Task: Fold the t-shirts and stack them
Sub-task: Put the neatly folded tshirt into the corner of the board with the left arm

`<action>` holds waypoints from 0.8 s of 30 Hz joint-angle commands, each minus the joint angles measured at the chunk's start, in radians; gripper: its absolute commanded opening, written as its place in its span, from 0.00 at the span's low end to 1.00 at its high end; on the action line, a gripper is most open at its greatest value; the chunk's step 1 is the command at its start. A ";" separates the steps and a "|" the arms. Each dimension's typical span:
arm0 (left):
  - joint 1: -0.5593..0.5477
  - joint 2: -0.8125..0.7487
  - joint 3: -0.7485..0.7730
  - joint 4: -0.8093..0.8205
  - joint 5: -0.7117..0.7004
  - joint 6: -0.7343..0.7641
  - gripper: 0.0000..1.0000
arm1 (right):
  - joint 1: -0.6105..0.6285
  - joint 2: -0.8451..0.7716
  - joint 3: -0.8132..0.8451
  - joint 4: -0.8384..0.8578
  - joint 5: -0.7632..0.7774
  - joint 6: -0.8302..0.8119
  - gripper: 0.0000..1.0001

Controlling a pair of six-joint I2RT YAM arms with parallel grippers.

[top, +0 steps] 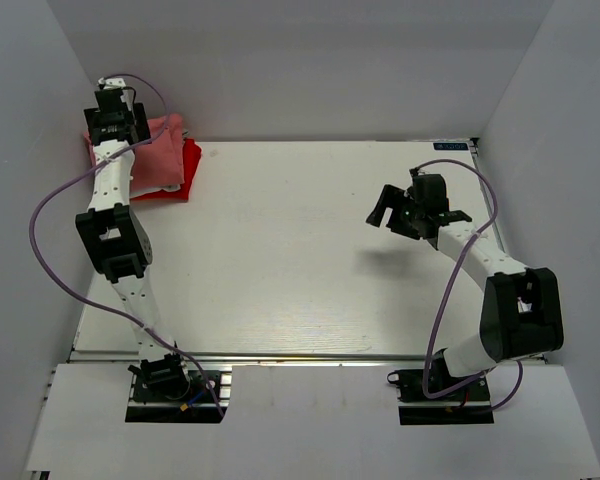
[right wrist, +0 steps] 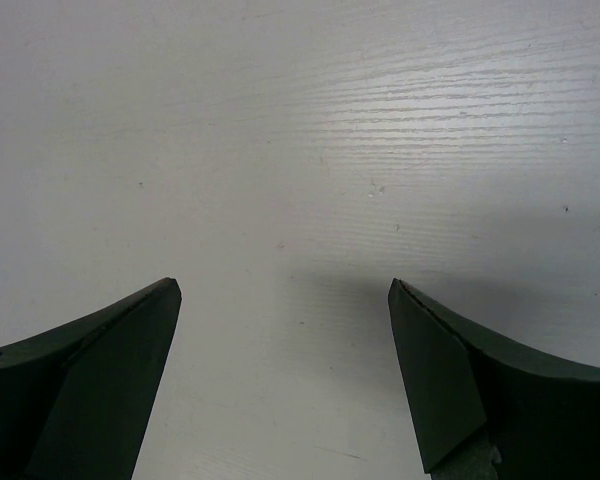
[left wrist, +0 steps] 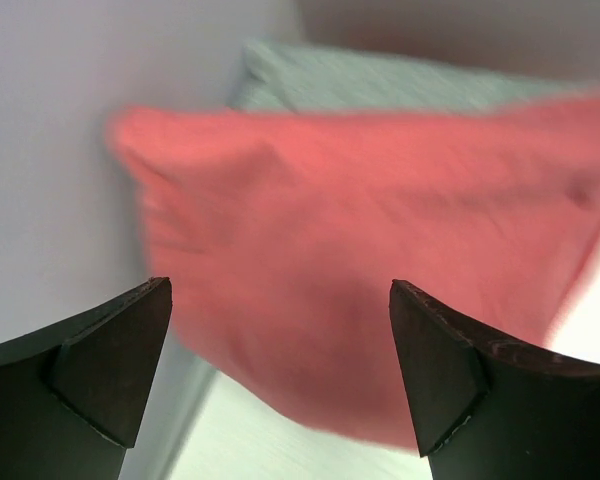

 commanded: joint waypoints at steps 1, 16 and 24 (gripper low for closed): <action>-0.034 -0.119 -0.031 -0.068 0.224 -0.056 1.00 | 0.001 -0.041 0.023 0.007 0.002 -0.035 0.90; -0.496 -0.228 -0.249 -0.236 0.312 -0.191 1.00 | -0.003 -0.064 0.004 0.094 -0.072 -0.025 0.90; -0.553 -0.288 -0.323 -0.226 0.229 -0.216 1.00 | -0.003 -0.067 0.003 0.166 -0.067 -0.031 0.90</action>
